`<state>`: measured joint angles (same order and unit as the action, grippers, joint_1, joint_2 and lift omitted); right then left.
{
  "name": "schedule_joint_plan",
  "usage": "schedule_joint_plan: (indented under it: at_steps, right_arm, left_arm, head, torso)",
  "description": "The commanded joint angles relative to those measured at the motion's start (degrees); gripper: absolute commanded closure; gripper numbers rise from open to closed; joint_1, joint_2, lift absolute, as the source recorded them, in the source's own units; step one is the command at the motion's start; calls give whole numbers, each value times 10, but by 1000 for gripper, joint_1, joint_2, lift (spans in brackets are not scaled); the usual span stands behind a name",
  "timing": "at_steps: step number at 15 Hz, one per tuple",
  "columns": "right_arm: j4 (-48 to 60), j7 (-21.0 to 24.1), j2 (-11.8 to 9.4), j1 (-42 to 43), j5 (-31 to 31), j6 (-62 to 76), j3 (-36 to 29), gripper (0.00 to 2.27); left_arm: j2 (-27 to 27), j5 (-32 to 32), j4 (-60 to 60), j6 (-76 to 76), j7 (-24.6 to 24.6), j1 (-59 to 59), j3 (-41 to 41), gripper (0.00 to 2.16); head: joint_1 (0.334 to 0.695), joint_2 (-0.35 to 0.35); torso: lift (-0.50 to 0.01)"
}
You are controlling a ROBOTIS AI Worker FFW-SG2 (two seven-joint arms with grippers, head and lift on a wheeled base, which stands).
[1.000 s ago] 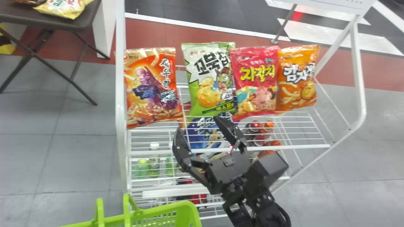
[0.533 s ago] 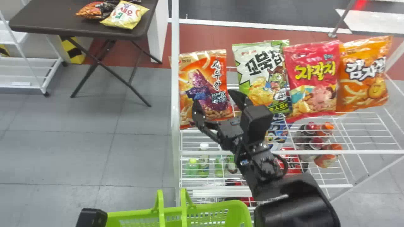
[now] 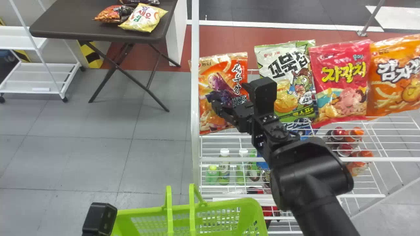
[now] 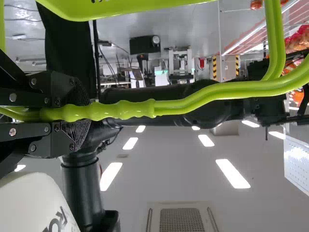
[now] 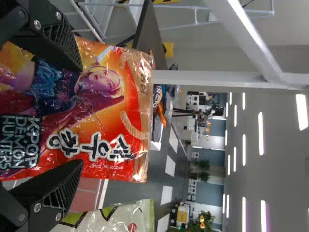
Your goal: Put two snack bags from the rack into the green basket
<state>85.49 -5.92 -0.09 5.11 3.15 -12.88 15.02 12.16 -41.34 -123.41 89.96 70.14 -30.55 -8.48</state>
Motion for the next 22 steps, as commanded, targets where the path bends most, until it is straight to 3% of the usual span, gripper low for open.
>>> schedule_joint_plan:
  at_steps: [1, 2, 4, 5, 7, 10, 14, 15, 16, 17, 20, 22]
  right_arm:
    - [-39, -8, 1, 37, -22, -25, 0, 363]
    - [-39, -16, 1, 42, -23, -41, 2, 556]
    - [-31, -23, 1, 40, -28, -64, 4, 1899]
    - [-8, -17, 1, 25, -27, -54, 4, 2246]
    - [53, -12, -4, -12, -27, -45, 2, 2246]
    - [143, 14, -41, -68, -30, -43, -3, 2246]
    - [338, 15, -134, -206, -136, -89, -84, 2246]
    - [377, 13, -152, -237, -173, -105, -111, 2246]
    - [413, -10, -165, -270, -229, -126, -151, 2246]
    - [452, -25, -169, -308, -254, -138, -177, 2246]
    - [542, -65, -171, -398, -281, -194, -228, 2246]
    - [572, -82, -171, -416, -285, -279, -230, 2246]
  left_arm:
    - [5, -8, 14, 1, 1, 8, -6, 1217]
    - [5, -8, 16, 1, 2, 8, -6, 1217]
    - [3, -8, 21, 1, 2, 16, -6, 1217]
    - [3, -8, 22, 1, 1, 20, -4, 1217]
    - [1, -8, 22, 1, -4, 23, 0, 1217]
    - [0, -8, 20, 1, -10, 30, 3, 1217]
    - [-8, -8, 21, 1, -17, 35, 0, 1217]
    - [-10, -6, 21, 1, -19, 38, 0, 1217]
    - [-11, -1, 21, 1, -27, 44, 1, 1217]
    - [-11, 4, 22, 1, -31, 52, 2, 1217]
    - [-12, 13, 21, 1, -38, 64, 3, 1217]
    - [-17, 13, 11, 1, -38, 50, -8, 1217]
  head:
    - [695, -10]
    - [695, -6]
    - [695, 4]
    - [695, 9]
    - [695, 13]
    - [695, 5]
    - [695, -86]
    - [695, -146]
    - [695, -146]
    - [695, -202]
    - [695, -267]
    - [695, -278]
  torso:
    - [-4]
    - [-4]
    - [-4]
    - [-4]
    - [-4]
    - [-4]
    - [-4]
    - [-4]
    - [-4]
    - [-4]
    - [-4]
    - [-4]
